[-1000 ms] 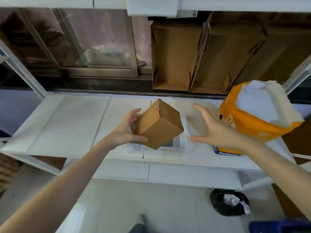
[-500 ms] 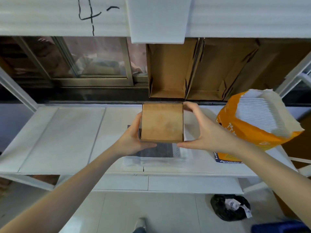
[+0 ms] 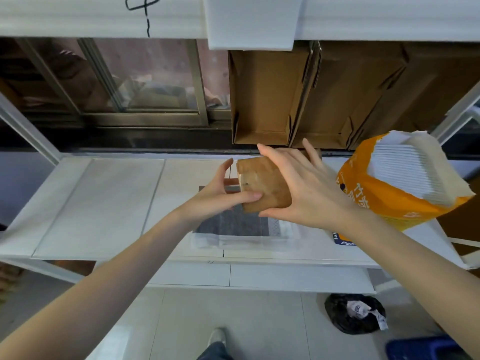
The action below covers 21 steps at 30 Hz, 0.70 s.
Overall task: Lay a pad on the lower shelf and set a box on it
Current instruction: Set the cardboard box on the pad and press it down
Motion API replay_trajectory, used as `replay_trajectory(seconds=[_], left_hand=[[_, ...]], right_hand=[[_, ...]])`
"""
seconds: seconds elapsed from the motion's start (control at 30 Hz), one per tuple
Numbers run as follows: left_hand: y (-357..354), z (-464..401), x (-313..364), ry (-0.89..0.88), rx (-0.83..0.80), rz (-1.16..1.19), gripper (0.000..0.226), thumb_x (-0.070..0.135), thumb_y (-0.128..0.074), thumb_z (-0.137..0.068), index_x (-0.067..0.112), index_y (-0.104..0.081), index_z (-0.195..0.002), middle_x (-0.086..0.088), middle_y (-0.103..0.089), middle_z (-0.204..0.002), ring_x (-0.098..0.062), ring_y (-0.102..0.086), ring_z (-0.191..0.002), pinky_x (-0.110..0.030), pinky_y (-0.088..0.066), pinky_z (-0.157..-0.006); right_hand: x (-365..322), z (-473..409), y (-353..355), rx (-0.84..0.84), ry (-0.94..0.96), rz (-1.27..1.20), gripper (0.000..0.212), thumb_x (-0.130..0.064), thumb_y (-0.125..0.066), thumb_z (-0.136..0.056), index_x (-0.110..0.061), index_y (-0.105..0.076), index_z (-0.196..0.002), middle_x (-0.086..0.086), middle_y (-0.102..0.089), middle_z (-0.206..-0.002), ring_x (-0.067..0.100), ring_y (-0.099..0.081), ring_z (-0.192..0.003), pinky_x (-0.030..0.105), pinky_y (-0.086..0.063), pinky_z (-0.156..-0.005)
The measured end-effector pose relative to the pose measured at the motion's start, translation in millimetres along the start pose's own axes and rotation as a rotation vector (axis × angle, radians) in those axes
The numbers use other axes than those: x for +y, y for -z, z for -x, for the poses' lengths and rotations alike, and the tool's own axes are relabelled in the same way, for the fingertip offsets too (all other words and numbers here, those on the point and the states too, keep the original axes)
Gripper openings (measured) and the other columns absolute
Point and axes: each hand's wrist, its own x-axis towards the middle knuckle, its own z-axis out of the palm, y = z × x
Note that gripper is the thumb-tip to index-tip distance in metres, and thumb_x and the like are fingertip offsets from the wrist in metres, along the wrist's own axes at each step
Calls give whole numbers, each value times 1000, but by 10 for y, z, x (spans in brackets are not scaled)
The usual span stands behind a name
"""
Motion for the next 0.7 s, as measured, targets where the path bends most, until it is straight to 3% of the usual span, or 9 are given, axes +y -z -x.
replay_trajectory(seconds=[0.1, 0.2, 0.37, 0.47, 0.53, 0.6, 0.7], left_hand=[[44, 44, -67, 39, -58, 106, 109, 52, -80, -50, 36, -22, -141, -2, -57, -126, -21, -59, -114, -45, -42, -105], [108, 87, -102, 7, -72, 165, 104, 50, -77, -49, 32, -28, -139, -1, -58, -125, -18, -60, -111, -42, -44, -104], [214, 109, -99, -48, -46, 139, 127, 66, -83, -26, 32, -31, -136, 2, -49, -129, -17, -53, -117, -35, -47, -98], [244, 96, -139, -69, -24, 99, 116, 57, -86, -40, 37, -26, -137, 4, -44, -133, -16, -49, -118, -28, -48, -90], [265, 25, -216, -71, 42, 8, 108, 35, -84, -61, 40, -13, -143, 8, -35, -132, -14, -44, -116, -19, -46, -80], [300, -86, -331, -74, 90, -65, 108, 19, -80, -69, 41, -5, -144, 10, -31, -129, -12, -40, -113, -15, -44, -73], [347, -307, -605, 0, 98, -46, 100, 19, -76, -75, 39, -6, -144, 13, -39, -118, -8, -46, -103, -14, -45, -70]], right_hand=[[12, 4, 91, -54, -9, -48, 109, -69, -63, -65, -29, -3, -147, -3, -31, -151, 12, -24, -139, 46, 9, -115], [137, 45, 212, -1, -103, -139, 93, -70, -45, -77, -27, -2, -148, -1, -23, -155, 14, -22, -141, 55, -2, -117], [460, 165, 251, 101, -348, -449, 63, -56, -26, -91, -32, -11, -147, -3, -30, -152, 12, -25, -140, 51, -22, -114], [520, 209, 209, 55, -423, -512, 54, -52, -25, -95, -33, -17, -145, -3, -38, -147, 14, -32, -137, 46, -27, -113], [540, 235, 171, 27, -448, -528, 53, -50, -26, -95, -31, -22, -144, -3, -42, -143, 14, -35, -134, 37, -29, -109], [566, 277, 106, -15, -485, -543, 50, -47, -27, -95, -29, -25, -142, -6, -44, -135, 12, -37, -131, 30, -28, -103], [621, 371, -39, -78, -561, -584, 53, -50, -29, -92, -28, -28, -141, -9, -45, -127, 12, -41, -125, 28, -31, -99]])
